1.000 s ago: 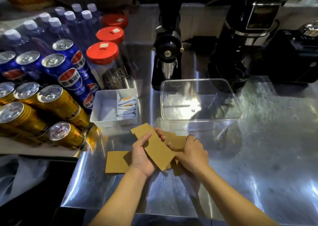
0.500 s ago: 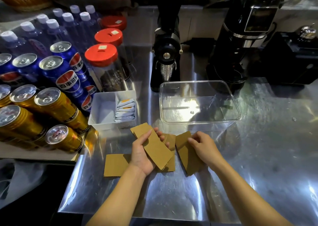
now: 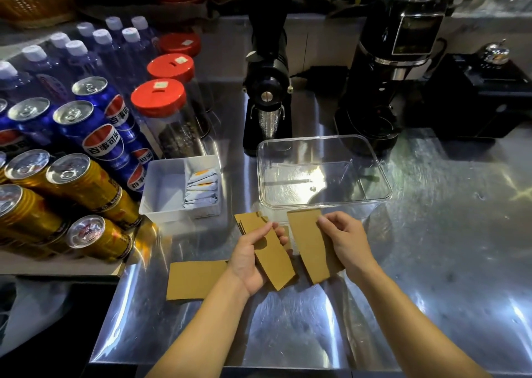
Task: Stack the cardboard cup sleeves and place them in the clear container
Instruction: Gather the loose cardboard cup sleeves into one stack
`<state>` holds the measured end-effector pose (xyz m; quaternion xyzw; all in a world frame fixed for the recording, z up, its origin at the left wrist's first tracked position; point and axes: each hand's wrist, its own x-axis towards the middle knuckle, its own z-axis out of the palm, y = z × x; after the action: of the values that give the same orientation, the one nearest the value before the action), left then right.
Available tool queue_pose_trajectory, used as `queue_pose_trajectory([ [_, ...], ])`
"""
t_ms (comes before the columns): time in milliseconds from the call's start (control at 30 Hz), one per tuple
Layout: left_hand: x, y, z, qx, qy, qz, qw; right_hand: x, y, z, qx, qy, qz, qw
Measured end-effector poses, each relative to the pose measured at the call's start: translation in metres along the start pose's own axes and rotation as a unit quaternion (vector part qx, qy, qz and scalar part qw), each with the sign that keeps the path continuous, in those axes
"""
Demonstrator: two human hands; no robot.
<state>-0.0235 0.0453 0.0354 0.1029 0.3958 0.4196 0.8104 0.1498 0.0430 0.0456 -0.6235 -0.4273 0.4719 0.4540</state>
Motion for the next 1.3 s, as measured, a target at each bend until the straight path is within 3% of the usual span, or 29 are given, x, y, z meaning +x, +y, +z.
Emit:
queue_pose_trajectory([
  [233, -0.003, -0.013, 0.001, 0.035, -0.01, -0.039, 0.999, -0.011, 0.0, 0.021, 0.062, -0.069, 0.024, 0.995],
  [533, -0.01, -0.01, -0.008, 0.03, -0.046, 0.002, 0.998, -0.006, 0.007, 0.035, -0.035, -0.094, -0.002, 0.995],
  [667, -0.017, -0.003, -0.018, -0.005, -0.019, 0.025, 0.999, -0.003, 0.013, 0.039, -0.127, -0.053, -0.032, 0.99],
  [767, -0.023, 0.003, -0.024, -0.043, 0.0, 0.053, 0.998, -0.001, 0.018, 0.046, -0.28, -0.026, 0.007, 0.96],
  [900, -0.029, 0.008, -0.034, -0.096, 0.016, 0.081, 0.992, -0.005, 0.018, 0.064, -0.426, -0.05, 0.042, 0.903],
  [1100, -0.034, 0.009, -0.044, -0.121, 0.015, 0.117, 0.986, -0.007, 0.021, 0.083, -0.516, -0.064, 0.059, 0.852],
  [1200, -0.034, 0.009, -0.046, -0.118, 0.019, 0.122, 0.985, -0.006, 0.023, 0.077, -0.493, -0.07, 0.042, 0.866],
  [1300, -0.032, 0.01, -0.044, -0.123, 0.017, 0.112, 0.986, -0.007, 0.024, 0.067, -0.393, -0.092, 0.048, 0.914],
])
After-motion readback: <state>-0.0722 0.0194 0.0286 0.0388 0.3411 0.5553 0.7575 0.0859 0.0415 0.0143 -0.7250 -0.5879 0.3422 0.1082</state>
